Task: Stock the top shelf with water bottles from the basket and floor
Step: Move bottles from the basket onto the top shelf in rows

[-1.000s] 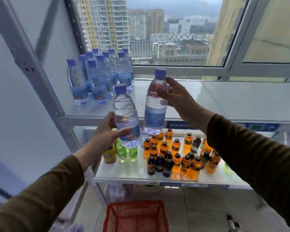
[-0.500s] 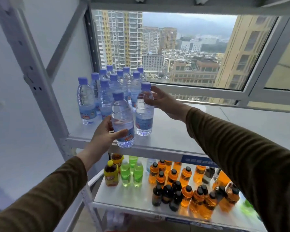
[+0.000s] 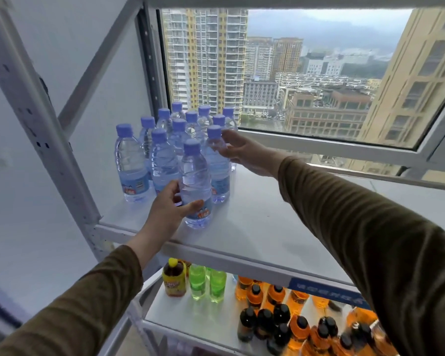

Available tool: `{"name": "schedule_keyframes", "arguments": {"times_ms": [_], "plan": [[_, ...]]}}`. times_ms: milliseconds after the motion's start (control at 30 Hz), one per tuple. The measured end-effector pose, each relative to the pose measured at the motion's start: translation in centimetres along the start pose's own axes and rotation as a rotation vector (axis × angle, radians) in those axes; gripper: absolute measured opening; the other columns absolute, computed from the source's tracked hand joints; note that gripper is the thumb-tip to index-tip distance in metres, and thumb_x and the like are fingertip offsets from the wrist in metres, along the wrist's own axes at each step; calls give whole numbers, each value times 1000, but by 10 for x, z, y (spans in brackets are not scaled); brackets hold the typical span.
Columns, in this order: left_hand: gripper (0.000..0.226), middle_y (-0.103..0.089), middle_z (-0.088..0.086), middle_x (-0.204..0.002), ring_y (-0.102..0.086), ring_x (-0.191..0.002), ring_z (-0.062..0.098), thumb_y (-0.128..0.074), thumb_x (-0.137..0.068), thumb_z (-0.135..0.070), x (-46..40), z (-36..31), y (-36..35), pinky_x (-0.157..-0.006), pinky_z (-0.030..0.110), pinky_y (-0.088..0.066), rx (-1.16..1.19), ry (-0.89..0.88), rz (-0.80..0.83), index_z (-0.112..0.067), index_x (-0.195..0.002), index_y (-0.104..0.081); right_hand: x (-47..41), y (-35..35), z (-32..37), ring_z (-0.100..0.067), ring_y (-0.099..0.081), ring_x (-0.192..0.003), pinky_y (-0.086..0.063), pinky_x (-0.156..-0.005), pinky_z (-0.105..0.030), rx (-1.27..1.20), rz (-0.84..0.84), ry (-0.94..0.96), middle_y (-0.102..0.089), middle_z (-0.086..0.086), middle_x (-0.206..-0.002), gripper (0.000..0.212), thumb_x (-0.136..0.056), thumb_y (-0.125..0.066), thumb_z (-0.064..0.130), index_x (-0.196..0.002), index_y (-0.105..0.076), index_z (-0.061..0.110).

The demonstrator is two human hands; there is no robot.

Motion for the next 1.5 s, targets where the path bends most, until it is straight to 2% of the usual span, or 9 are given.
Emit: {"name": "schedule_keyframes", "arguments": {"times_ms": [167, 267, 400, 600, 700, 867, 1033, 1167, 1500], "plan": [[55, -70, -4, -123, -66, -114, 16, -83, -79, -25, 2, 1, 1, -101, 38, -53, -73, 10, 36, -22, -128, -58, -4, 8, -8, -21, -52, -138, -43, -114, -34, 29, 20, -3, -50, -5, -157, 51, -105, -55, 7, -154, -43, 16], [62, -68, -6, -124, -64, -114, 12, -83, -76, -38, 5, 1, 2, -100, 35, -52, -152, -6, 21, -26, -131, -57, -6, 8, -8, -25, -51, -141, -45, -114, -39, 97, -4, -63, -50, -6, -156, 64, -99, -67, 25, -156, -41, 15], [60, -70, -10, -116, -66, -105, 8, -83, -72, -52, 9, -3, 1, -92, 31, -51, -254, -73, -33, -31, -124, -61, -11, 6, 1, -20, -58, -105, -52, -78, -27, 260, -110, -17, -57, -7, -133, 57, -93, -76, 32, -141, -54, 9], [46, -69, -8, -117, -66, -106, 3, -82, -78, -36, 2, -2, 2, -97, 42, -55, -153, 0, -50, -33, -116, -55, -19, 8, 2, -24, -59, -101, -52, -67, -27, 324, -163, -3, -60, -14, -131, 49, -93, -76, 24, -135, -54, 13], [33, -69, -11, -115, -67, -99, -4, -78, -84, -26, -3, -2, 0, -96, 43, -56, -127, 3, -32, -35, -107, -57, -21, 8, 2, -25, -60, -107, -53, -69, -29, 310, -193, -7, -59, -14, -134, 50, -93, -75, 22, -137, -54, 12], [34, -69, -8, -120, -67, -109, 8, -76, -86, -31, -9, 0, 1, -95, 40, -56, -100, 6, -19, -38, -113, -58, -25, 4, 3, -26, -59, -110, -55, -74, -33, 330, -235, 10, -57, -12, -135, 51, -93, -76, 22, -137, -54, 10], [33, -69, -15, -114, -67, -96, -9, -73, -89, -23, -11, 0, 0, -89, 29, -56, -87, -3, -15, -34, -115, -58, -28, -6, 3, -32, -62, -117, -57, -97, -50, 411, -278, 34, -59, -12, -135, 50, -93, -75, 26, -136, -56, 10], [34, -67, -18, -113, -66, -94, -13, -71, -91, -21, -13, 1, 1, -88, 25, -56, -97, 3, 0, -34, -118, -56, -29, -7, 5, -31, -62, -118, -57, -98, -48, 436, -268, 36, -59, -12, -136, 50, -94, -73, 24, -138, -55, 9], [39, -70, -4, -122, -68, -108, 5, -71, -92, -21, -17, 6, 6, -94, 32, -57, -93, -28, 27, -25, -128, -57, -25, -5, 13, -28, -61, -109, -56, -91, -41, 453, -214, 35, -59, -13, -135, 44, -99, -67, 15, -140, -54, 6]]}}
Point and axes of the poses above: each hand's wrist, its own x-axis away from the middle knuckle, its own y-axis out of the back of the hand, z = x × y, the point moved 2 cm from there along -x, towards the middle knuckle
